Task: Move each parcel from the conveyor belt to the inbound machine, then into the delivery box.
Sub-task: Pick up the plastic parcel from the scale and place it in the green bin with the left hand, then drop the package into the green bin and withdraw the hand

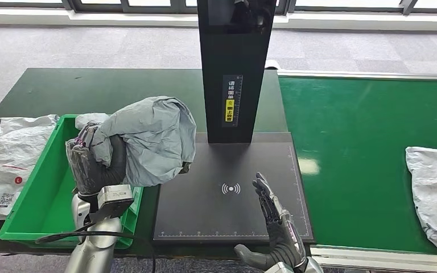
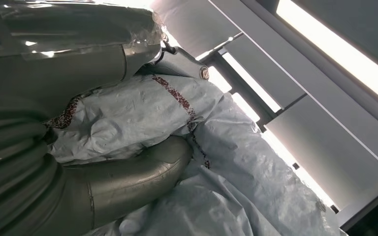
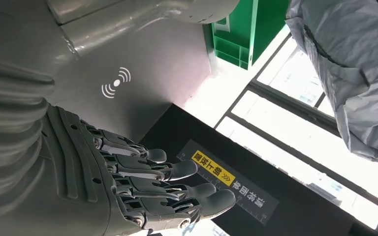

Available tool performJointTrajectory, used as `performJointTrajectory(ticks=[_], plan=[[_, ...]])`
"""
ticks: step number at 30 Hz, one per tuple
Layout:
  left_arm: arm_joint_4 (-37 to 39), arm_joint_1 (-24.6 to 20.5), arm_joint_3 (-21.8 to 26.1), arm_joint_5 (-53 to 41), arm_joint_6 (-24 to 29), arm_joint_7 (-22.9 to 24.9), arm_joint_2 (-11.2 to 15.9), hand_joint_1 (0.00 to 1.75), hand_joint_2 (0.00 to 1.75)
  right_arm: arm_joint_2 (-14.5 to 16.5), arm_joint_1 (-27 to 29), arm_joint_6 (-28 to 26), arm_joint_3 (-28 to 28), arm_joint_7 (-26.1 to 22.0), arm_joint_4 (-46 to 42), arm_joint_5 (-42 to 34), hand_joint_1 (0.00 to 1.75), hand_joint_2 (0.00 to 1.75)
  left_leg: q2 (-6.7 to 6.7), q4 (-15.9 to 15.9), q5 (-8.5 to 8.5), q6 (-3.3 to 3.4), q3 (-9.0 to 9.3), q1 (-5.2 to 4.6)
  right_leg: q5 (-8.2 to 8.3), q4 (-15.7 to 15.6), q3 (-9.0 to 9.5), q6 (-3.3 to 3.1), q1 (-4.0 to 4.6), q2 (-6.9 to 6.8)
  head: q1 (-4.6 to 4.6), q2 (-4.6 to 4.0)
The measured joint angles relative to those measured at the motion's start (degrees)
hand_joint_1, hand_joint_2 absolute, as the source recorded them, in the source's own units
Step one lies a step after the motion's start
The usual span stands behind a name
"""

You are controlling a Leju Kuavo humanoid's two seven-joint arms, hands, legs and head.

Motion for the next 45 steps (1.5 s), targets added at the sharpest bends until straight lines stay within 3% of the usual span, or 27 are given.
performJointTrajectory(ticks=[12, 20, 25, 29, 37, 38, 40, 41, 42, 44, 45], plan=[[1.77, -1.44, 1.58, 2.30, -1.30, 1.50, 0.12, 1.75, 1.75, -0.10, 0.01, -0.13, 0.01, 0.02, -0.01, -0.30, 0.00, 1.75, 0.00, 0.00, 0.00, 0.00, 0.01, 0.01, 0.00, 0.00, 0.00, 0.00, 0.02, -0.01, 0.00, 0.00], [17.04, -9.41, 12.51, 13.79, -4.74, -0.85, 2.00, 1.75, 1.75, -0.50, 0.02, -1.14, 0.03, 0.16, 0.00, -0.66, 0.00, 1.75, 0.12, 0.00, 0.06, -0.07, 0.08, 0.03, 0.05, 0.05, -0.01, -0.06, 0.04, 0.12, 0.00, 0.00], [30.98, -14.95, 19.27, 16.58, -6.01, 0.68, 4.30, 1.75, 1.75, -0.56, -0.02, -1.04, 0.04, 0.78, -0.01, -0.86, 0.00, 1.75, 0.05, -0.03, 0.07, -0.07, 0.11, 0.03, 0.04, 0.06, 0.07, -0.06, 0.02, 0.09, 0.01, 0.00], [41.82, -19.57, 24.44, 18.50, -5.93, -1.74, 5.84, 1.75, 1.75, -0.57, -0.04, -0.80, 0.10, 1.09, -0.02, -0.91, 0.00, 1.75, 0.03, -0.10, -0.03, -0.10, 0.50, -0.03, -0.06, 0.05, 0.45, -0.11, -0.04, 0.07, 0.03, 0.00], [48.23, -22.23, 27.98, 17.69, -5.95, -1.99, 6.60, 1.75, 1.75, -0.56, -0.21, -0.09, 0.14, 1.11, -0.02, -0.98, 0.00, 1.75, 0.10, -0.15, -0.11, -0.16, 0.83, -0.03, -0.11, 0.06, 0.68, -0.15, -0.03, 0.13, 0.00, 0.00], [48.37, -22.28, 28.15, 17.64, -5.96, -1.99, 6.60, 1.42, 1.75, -0.56, -0.26, -0.07, 0.14, 1.10, -0.02, -0.98, 0.00, 1.75, 0.10, -0.16, -0.11, -0.16, 0.85, -0.03, -0.11, 0.07, 0.69, -0.15, -0.03, 0.13, 0.00, 0.00], [48.63, -22.36, 28.49, 17.59, -6.05, -1.99, 6.60, 0.55, 1.75, -0.57, -0.37, -0.03, 0.14, 1.09, -0.01, -0.98, 0.00, 1.75, 0.10, -0.17, -0.11, -0.17, 0.88, -0.03, -0.11, 0.07, 0.71, -0.16, -0.03, 0.14, 0.00, 0.00], [48.72, -22.38, 28.63, 17.59, -6.16, -1.99, 6.60, 0.11, 1.31, -0.57, -0.42, -0.02, 0.14, 1.08, -0.01, -0.98, 0.00, 1.75, 0.10, -0.17, -0.11, -0.17, 0.90, -0.03, -0.12, 0.07, 0.72, -0.17, -0.03, 0.14, 0.00, 0.00], [48.79, -22.40, 28.73, 17.63, -6.39, -2.01, 6.60, 0.00, 0.87, -0.58, -0.45, -0.02, 0.14, 1.07, 0.00, -0.98, 0.00, 1.75, 0.10, -0.17, -0.11, -0.17, 0.90, -0.03, -0.12, 0.07, 0.73, -0.17, -0.03, 0.14, 0.00, 0.00], [48.76, -22.37, 28.78, 17.85, -7.05, -2.05, 6.56, 0.00, 0.00, -0.58, -0.49, 0.00, 0.14, 1.04, 0.00, -0.99, 0.00, 1.75, 0.10, -0.18, -0.13, -0.20, 0.92, -0.03, -0.14, 0.07, 0.74, -0.19, -0.03, 0.14, 0.00, 0.00], [48.69, -22.32, 28.78, 18.01, -7.36, -2.08, 6.53, 0.00, 0.00, -0.58, -0.52, 0.01, 0.14, 1.02, 0.00, -0.99, 0.00, 1.75, 0.10, -0.18, -0.14, -0.21, 0.92, -0.03, -0.14, 0.08, 0.74, -0.20, -0.03, 0.15, 0.00, 0.00]])
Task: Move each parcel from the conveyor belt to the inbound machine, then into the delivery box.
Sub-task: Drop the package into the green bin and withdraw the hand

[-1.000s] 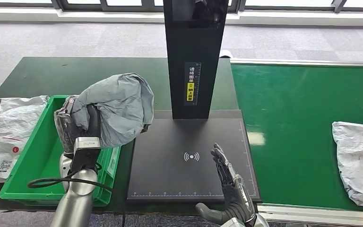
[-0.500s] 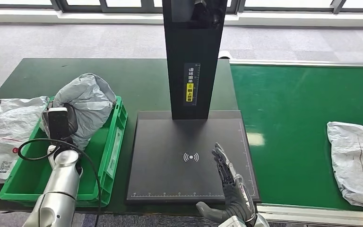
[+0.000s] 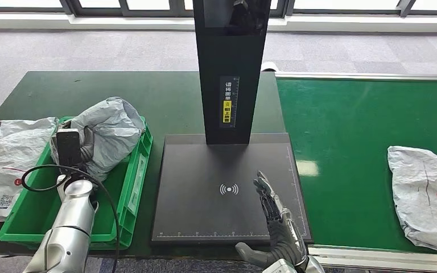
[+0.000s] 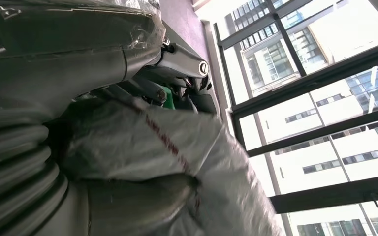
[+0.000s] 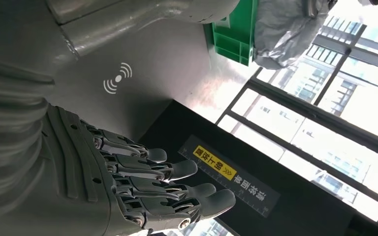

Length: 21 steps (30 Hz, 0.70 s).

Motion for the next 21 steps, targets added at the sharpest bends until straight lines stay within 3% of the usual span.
performJointTrajectory(ticks=[13, 21], plan=[[-12.06, 5.44, -0.45, 4.46, -2.00, 0.40, -3.36, 0.00, 0.00, 0.02, -0.25, 0.02, 0.00, -0.20, 0.03, 0.38, 0.00, 1.75, 0.19, 0.00, -0.19, -0.01, 0.11, -0.01, -0.10, -0.03, 0.05, 0.03, -0.02, 0.24, 0.01, 0.00], [-23.45, 12.06, -3.75, 5.96, 6.50, -0.18, -5.85, 0.00, 0.00, 0.02, -0.40, -3.33, -0.57, 1.17, 0.04, 2.17, 0.00, 1.75, 0.25, 0.00, -0.25, 0.03, 0.15, -0.02, -0.15, -0.05, 0.08, 0.04, -0.02, 0.28, 0.00, 0.00]])
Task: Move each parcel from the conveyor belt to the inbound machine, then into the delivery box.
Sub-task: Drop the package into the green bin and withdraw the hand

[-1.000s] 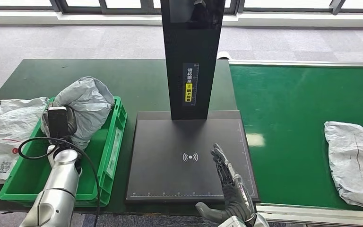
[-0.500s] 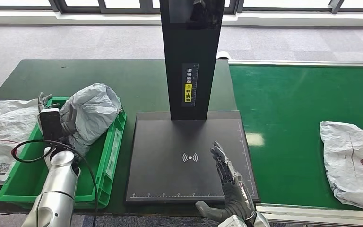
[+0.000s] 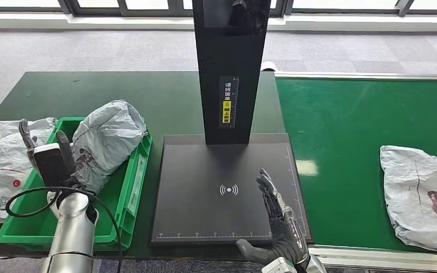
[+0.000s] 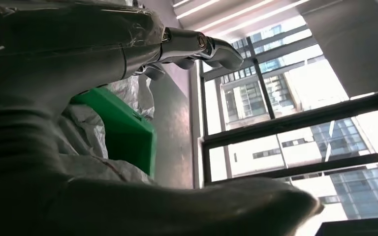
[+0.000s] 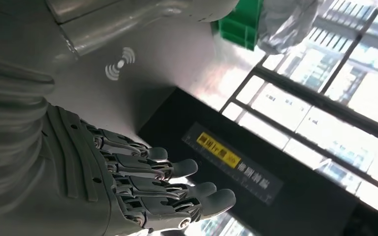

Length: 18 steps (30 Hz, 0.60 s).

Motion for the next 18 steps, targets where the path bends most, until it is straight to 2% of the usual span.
performJointTrajectory(ticks=[2, 5, 10, 15, 18], plan=[[-5.00, 3.56, -1.80, 1.90, -0.22, -1.54, -0.75, 0.00, 0.00, 0.04, 0.00, -4.07, -1.67, 2.89, -0.01, 3.90, 0.00, 1.75, 0.04, 0.00, -0.05, 0.03, 0.03, -0.02, -0.03, -0.03, 0.01, 0.01, -0.02, 0.02, 0.00, 0.00], [-12.73, 9.58, -5.71, 4.30, -2.98, -3.23, -1.98, 0.00, 0.00, 0.27, -0.06, -9.32, -6.99, 6.67, -0.02, 10.91, 0.00, 1.75, 0.00, 0.01, -0.13, 0.16, 0.03, -0.08, -0.13, -0.06, 0.06, 0.10, -0.08, -0.01, 0.00, 0.00], [-18.92, 15.32, -10.10, 5.51, -5.01, -3.65, -3.07, 0.00, 0.00, 1.29, -0.14, -10.90, -14.28, 7.63, -0.02, 14.90, 0.00, 1.75, -0.01, 0.04, -0.18, 0.23, -0.01, -0.10, -0.17, -0.08, 0.04, 0.18, -0.09, -0.03, 0.00, 0.00], [-21.06, 17.82, -13.65, 7.15, -15.84, -3.25, -3.38, 0.00, 0.00, 1.92, -1.22, -19.63, -21.56, 15.07, 0.59, 27.83, 0.00, 1.75, -0.05, 0.04, -0.17, 0.23, -0.03, -0.09, -0.17, -0.08, 0.05, 0.18, -0.08, -0.09, 0.01, 0.00], [-21.85, 19.42, -15.94, 6.65, -20.83, -4.40, -3.64, 0.00, 0.00, 1.33, -3.79, -21.13, -27.70, 16.30, 3.64, 31.73, 0.00, 1.75, 0.01, 0.05, -0.18, 0.23, -0.04, -0.10, -0.15, -0.08, 0.05, 0.19, -0.09, -0.01, 0.01, 0.00]])
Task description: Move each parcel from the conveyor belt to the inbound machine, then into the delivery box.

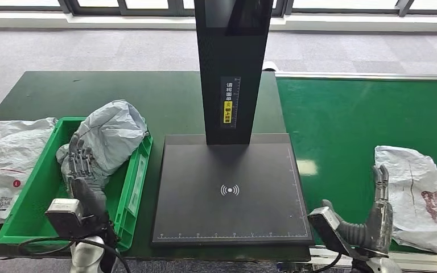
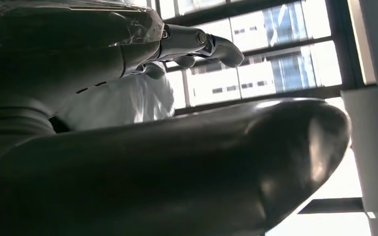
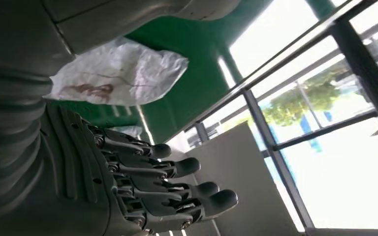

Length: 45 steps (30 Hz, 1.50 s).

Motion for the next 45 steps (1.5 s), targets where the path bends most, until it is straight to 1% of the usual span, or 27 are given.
performJointTrajectory(ticks=[2, 7, 12, 16, 19, 25, 30, 32, 36, 41, 43, 45], plan=[[-0.48, 0.90, -0.52, -0.07, -2.78, -1.28, -0.25, 0.00, 0.00, -0.99, -2.02, -0.51, -3.41, 0.68, 3.33, 1.22, 0.00, 1.75, 0.02, 0.02, -0.01, 0.01, 0.00, -0.01, 0.02, -0.02, 0.00, 0.03, -0.01, 0.02, -0.01, 0.00], [-1.69, 2.83, -0.51, -1.32, -6.69, -2.27, -1.07, 0.00, 0.00, -4.80, -7.51, 0.42, -9.72, 1.66, 13.66, -0.71, 0.00, 1.75, -0.07, 0.04, 0.00, 0.07, -0.04, -0.01, 0.03, -0.05, 0.02, 0.05, -0.01, -0.07, 0.00, 0.00], [-1.89, 3.62, -0.49, -1.15, -8.84, -2.03, -1.80, 0.00, 0.00, -8.98, -12.67, 3.05, -13.81, -0.03, 24.39, -5.56, 0.00, 1.75, -0.07, 0.04, 0.00, 0.08, -0.07, -0.01, 0.04, -0.05, 0.00, 0.06, -0.01, -0.07, -0.01, 0.00], [-1.65, 3.70, -0.49, -0.98, -9.12, -2.13, -2.13, 0.00, 0.00, -12.43, -16.75, 4.54, -15.91, -3.00, 33.39, -9.54, 0.00, 1.75, -0.08, 0.05, 0.01, 0.08, -0.07, -0.01, 0.05, -0.04, 0.00, 0.08, -0.01, -0.08, 0.00, 0.00], [-1.56, 3.69, -0.49, -0.94, -9.17, -2.24, -2.26, 0.00, 0.00, -14.36, -18.50, 4.50, -16.55, -4.02, 38.37, -10.55, 0.00, 1.75, -0.11, 0.05, 0.01, 0.08, -0.08, -0.01, 0.06, -0.04, -0.01, 0.09, -0.01, -0.09, -0.01, 0.00], [-0.89, 3.56, -0.49, -1.39, -9.26, -2.24, -2.35, 0.00, 0.00, -16.69, -20.15, 3.85, -17.48, -4.06, 44.89, -11.17, 0.00, 1.75, -0.14, 0.05, 0.00, 0.08, -0.12, -0.01, 0.06, -0.04, -0.05, 0.09, 0.00, -0.13, 0.01, 0.00], [-0.05, 3.37, -0.49, -1.56, -9.29, -2.25, -2.35, 0.00, 0.00, -17.73, -20.46, 3.20, -17.59, -3.57, 47.79, -11.21, 0.00, 1.75, -0.12, 0.05, 0.00, 0.08, -0.13, -0.01, 0.06, -0.04, -0.06, 0.10, -0.01, -0.12, 0.00, 0.00], [0.30, 3.25, -0.49, -1.58, -9.42, -2.25, -2.35, 0.00, 0.00, -18.12, -20.76, 2.30, -17.81, -1.58, 48.97, -10.79, 0.00, 1.75, -0.13, 0.05, 0.00, 0.08, -0.13, -0.02, 0.06, -0.05, -0.06, 0.10, -0.01, -0.13, 0.00, 0.00], [1.26, 2.75, -0.49, -1.13, -10.21, -2.14, -2.35, 0.00, 0.00, -19.37, -21.36, 1.38, -18.72, 5.58, 52.00, -8.51, 0.00, 1.75, -0.15, 0.05, 0.01, 0.09, -0.13, -0.02, 0.06, -0.05, -0.05, 0.10, -0.01, -0.17, 0.01, 0.00], [2.99, 1.73, -0.49, -0.44, -11.55, -1.56, -2.35, 0.00, 0.00, -20.55, -21.50, 3.37, -18.91, 14.75, 55.89, -2.68, 0.00, 1.75, -0.14, 0.05, 0.00, 0.09, -0.14, -0.02, 0.06, -0.05, -0.05, 0.10, -0.01, -0.16, 0.01, 0.00], [3.56, 1.51, -0.49, -0.36, -11.78, -1.50, -2.35, 0.00, 0.00, -20.68, -21.81, 4.63, -18.90, 17.43, 57.30, -0.31, 0.00, 1.75, -0.14, 0.05, 0.00, 0.08, -0.13, -0.01, 0.06, -0.05, -0.05, 0.10, 0.00, -0.16, 0.00, 0.00], [3.92, 1.42, -0.49, -0.04, -12.25, -1.35, -2.35, 0.00, 0.00, -20.69, -22.24, 5.84, -18.90, 19.13, 58.43, 1.35, 0.00, 1.75, -0.15, 0.05, 0.00, 0.08, -0.13, 0.00, 0.06, -0.05, -0.05, 0.10, 0.01, -0.16, 0.00, 0.00]])
